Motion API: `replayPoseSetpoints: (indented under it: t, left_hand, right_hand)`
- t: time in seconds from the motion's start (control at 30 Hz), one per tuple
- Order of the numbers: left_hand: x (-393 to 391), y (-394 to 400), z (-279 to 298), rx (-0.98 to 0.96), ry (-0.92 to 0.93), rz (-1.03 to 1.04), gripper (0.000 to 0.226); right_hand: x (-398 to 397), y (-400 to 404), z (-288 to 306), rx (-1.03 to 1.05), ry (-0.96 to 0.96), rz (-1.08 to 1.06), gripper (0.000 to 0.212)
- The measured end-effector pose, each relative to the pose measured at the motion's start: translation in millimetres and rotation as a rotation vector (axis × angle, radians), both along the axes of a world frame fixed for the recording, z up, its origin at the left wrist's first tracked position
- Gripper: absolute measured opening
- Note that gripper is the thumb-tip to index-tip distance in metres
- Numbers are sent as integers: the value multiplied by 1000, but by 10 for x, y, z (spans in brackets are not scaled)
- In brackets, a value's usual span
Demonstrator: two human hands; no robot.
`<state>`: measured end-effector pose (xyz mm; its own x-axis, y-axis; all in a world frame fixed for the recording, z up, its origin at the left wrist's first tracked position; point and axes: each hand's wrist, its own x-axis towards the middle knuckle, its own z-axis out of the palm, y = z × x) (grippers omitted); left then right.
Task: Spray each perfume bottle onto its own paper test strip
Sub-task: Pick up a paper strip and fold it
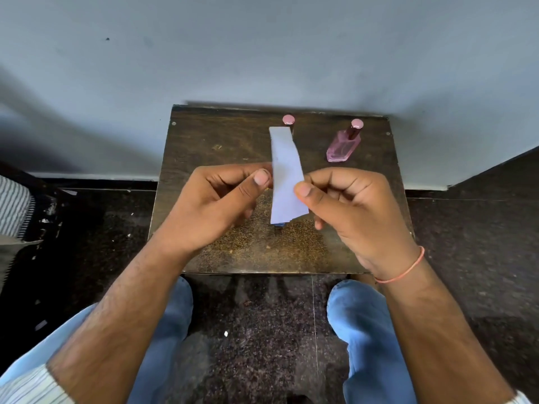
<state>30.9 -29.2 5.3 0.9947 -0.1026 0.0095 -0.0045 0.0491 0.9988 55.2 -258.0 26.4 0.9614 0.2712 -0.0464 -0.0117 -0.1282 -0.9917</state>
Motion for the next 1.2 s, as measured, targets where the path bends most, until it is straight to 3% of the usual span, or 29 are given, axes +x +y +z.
replayPoseSetpoints:
  t: [0.13, 0.3, 0.43, 0.6, 0.87, 1.1, 1.2]
  left_hand:
    - [11, 49, 20, -7, 31, 3, 15]
    - [1, 61, 54, -10, 39, 78, 21]
    - [31, 133, -1, 216, -66, 230, 14]
    - [47, 251, -79, 481, -158, 323, 21]
    - [37, 197, -10, 559, -346, 228, 14]
    - [27, 193, -85, 673, -428, 212, 18]
    - [33, 206, -74, 741, -414, 283, 20]
  right_hand:
    - [-23, 128, -34, -63, -21, 76, 6]
    - [-34, 224, -72, -31, 21, 120, 13]
    - [-59, 257, -68, 54, 88, 139, 18]
    - [-112, 333, -18, 261, 283, 139, 18]
    - [-162, 386, 88, 262, 397, 171, 14]
    - [-191, 501, 207, 246, 439, 63, 38]
    - [-205, 504, 198, 255, 467, 37, 38]
